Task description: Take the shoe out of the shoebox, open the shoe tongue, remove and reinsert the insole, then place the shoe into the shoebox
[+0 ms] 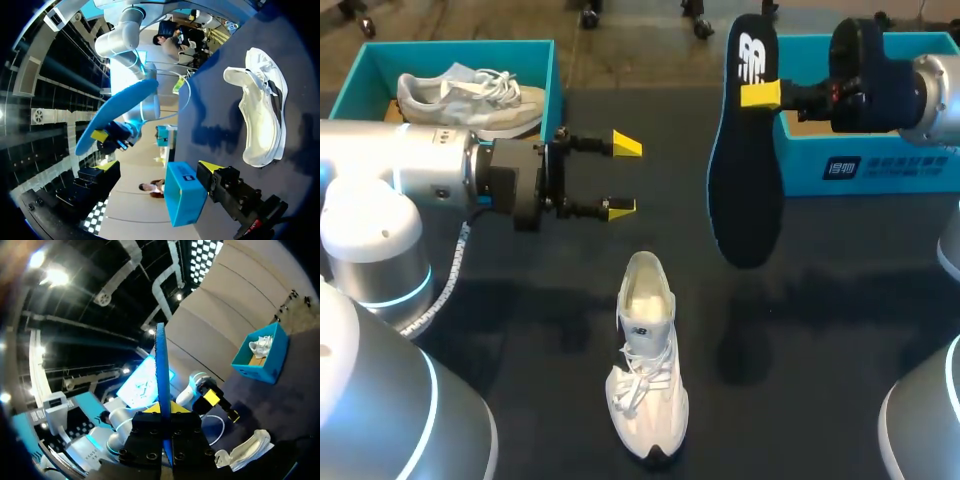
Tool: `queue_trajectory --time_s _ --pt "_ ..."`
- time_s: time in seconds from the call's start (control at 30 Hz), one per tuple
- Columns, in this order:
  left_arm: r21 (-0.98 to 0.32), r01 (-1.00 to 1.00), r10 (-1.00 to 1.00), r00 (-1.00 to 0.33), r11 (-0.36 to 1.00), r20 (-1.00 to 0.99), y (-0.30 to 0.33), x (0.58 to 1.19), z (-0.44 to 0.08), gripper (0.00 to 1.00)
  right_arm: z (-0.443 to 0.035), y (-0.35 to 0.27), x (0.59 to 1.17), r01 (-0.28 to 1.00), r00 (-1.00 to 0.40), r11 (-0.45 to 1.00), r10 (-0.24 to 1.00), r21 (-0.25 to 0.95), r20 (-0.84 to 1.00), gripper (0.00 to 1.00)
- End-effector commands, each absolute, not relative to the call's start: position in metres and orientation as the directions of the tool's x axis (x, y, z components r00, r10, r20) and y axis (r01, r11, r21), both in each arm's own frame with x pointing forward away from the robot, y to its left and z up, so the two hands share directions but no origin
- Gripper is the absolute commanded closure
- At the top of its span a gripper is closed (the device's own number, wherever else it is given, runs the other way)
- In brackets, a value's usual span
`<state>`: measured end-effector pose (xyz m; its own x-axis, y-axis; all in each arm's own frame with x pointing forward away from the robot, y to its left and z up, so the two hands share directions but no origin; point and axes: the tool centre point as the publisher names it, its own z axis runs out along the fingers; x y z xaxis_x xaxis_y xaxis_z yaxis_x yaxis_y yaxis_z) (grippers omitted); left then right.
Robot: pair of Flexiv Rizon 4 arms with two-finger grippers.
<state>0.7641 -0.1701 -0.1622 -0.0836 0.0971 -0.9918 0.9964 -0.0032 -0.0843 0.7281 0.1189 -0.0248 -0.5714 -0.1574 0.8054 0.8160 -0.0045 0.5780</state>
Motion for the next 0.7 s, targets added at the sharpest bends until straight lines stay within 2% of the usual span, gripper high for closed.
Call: queue_trajectory --time_s 0.03,0.63,0.7 --pt "-0.083 0.997 0.095 -0.082 -0.002 -0.992 -0.171 0.765 -0.163 0.00 -0.033 0.120 0.743 0.855 -0.509 0.025 -0.147 0.518 0.848 1.00" --pt "-0.080 0.997 0.058 -0.079 -0.020 -0.995 -0.170 0.769 -0.163 0.00 -0.033 0.120 0.743 0.855 -0.509 0.025 -0.147 0.518 0.848 1.00" --pt "-0.076 0.996 0.007 -0.076 -0.038 -0.997 -0.167 0.775 -0.161 0.00 -0.043 0.122 0.752 0.891 -0.451 0.000 -0.109 0.454 0.886 1.00"
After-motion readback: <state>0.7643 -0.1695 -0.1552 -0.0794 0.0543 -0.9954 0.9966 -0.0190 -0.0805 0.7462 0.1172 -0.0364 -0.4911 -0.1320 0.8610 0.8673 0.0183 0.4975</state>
